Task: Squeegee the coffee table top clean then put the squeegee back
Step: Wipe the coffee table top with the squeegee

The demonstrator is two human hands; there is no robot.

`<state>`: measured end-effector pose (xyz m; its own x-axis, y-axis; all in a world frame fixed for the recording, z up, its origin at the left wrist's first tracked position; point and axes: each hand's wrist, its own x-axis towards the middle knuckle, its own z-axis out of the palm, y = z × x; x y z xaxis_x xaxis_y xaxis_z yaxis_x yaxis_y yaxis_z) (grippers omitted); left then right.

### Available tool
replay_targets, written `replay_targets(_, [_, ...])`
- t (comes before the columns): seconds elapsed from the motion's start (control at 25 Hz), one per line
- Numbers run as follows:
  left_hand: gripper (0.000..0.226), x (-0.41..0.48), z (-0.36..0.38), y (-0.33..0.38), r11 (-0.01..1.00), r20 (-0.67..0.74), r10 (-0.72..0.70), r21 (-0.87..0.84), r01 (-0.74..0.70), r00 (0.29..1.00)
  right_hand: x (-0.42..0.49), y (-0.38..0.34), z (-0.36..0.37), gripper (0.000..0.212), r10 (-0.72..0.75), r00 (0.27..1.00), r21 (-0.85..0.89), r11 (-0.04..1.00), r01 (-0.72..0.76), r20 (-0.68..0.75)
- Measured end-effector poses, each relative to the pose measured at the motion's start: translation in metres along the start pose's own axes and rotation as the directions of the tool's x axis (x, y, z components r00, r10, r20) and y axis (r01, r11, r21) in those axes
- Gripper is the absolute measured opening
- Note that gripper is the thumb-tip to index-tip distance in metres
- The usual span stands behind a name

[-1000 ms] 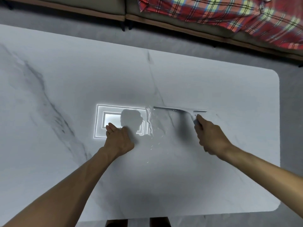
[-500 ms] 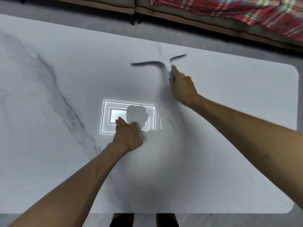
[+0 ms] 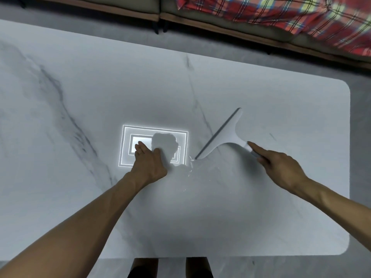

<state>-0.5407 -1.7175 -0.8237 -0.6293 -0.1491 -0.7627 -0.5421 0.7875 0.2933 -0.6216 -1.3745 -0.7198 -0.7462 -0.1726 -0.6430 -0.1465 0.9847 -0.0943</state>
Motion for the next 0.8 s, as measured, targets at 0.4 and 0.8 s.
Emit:
replay_targets(0.4, [0.057, -0.003, -0.005, -0.004, 0.992, 0.022, -0.042, 0.118, 0.040, 0.999, -0.065, 0.017, -0.005, 0.042, 0.049, 0.995, 0.126, 0.991, -0.037, -0.091])
replay_targets(0.8, [0.009, -0.136, 0.072, -0.053, 0.944, -0.396, -0.185, -0.326, 0.050, 0.899, -0.100, -0.042, 0.093, 0.047, -0.601, 0.799, -0.051, 0.798, 0.600, -0.005])
